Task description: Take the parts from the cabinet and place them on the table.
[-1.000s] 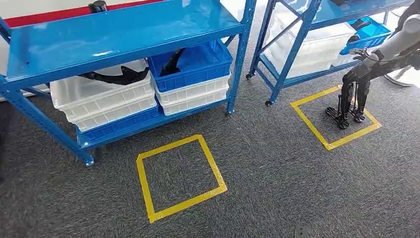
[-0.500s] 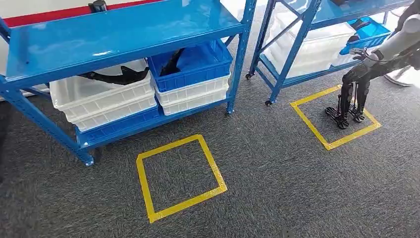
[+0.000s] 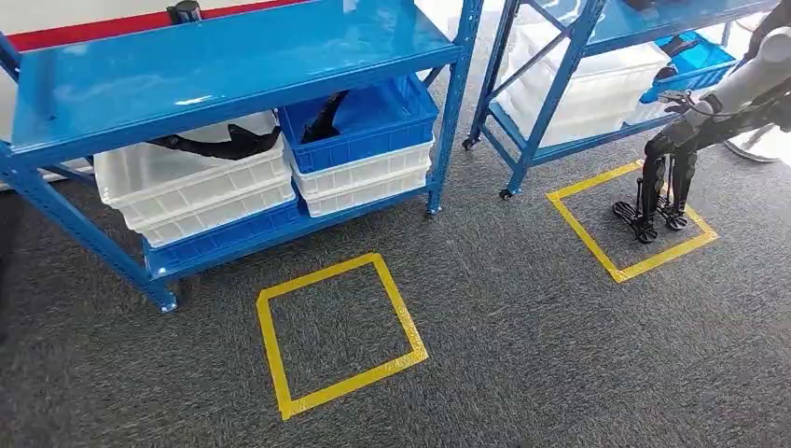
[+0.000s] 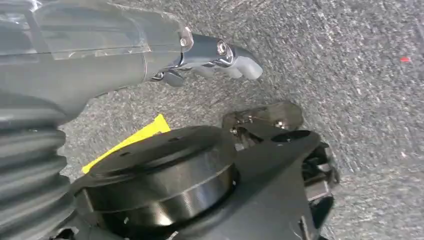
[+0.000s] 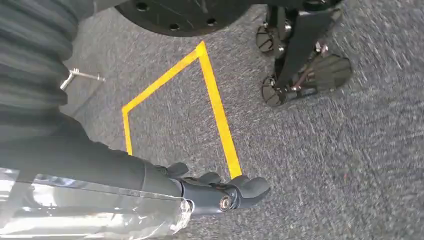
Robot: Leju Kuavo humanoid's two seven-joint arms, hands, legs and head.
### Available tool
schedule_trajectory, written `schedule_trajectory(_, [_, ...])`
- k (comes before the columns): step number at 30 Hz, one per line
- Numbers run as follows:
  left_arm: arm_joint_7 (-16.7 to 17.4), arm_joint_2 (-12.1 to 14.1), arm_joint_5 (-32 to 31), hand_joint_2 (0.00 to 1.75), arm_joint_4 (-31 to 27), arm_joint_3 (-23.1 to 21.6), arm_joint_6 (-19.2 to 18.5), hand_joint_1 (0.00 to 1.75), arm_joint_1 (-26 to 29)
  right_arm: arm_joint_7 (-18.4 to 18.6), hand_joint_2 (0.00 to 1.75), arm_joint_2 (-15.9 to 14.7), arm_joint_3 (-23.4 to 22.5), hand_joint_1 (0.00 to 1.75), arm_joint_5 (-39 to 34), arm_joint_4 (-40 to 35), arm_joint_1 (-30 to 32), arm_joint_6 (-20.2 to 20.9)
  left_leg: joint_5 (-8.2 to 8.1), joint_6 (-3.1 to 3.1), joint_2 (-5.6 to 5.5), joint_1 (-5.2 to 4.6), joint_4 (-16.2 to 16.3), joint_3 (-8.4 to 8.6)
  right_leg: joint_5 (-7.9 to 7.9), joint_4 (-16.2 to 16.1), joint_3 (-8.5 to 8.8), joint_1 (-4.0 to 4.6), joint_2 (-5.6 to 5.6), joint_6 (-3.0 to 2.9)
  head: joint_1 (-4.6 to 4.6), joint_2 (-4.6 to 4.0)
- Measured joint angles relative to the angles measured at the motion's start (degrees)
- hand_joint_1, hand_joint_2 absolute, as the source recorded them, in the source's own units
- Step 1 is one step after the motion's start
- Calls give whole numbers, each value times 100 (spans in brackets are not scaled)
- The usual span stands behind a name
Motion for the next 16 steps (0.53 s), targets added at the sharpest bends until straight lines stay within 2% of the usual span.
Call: schedule_trajectory(16, [446, 17, -1776, 175, -287, 1843, -442, 0, 469, -77, 175, 79, -896, 0, 1732, -245, 436, 846, -1, 0, 1, 0, -1, -1, -5, 0, -1, 0, 0, -2, 2, 0])
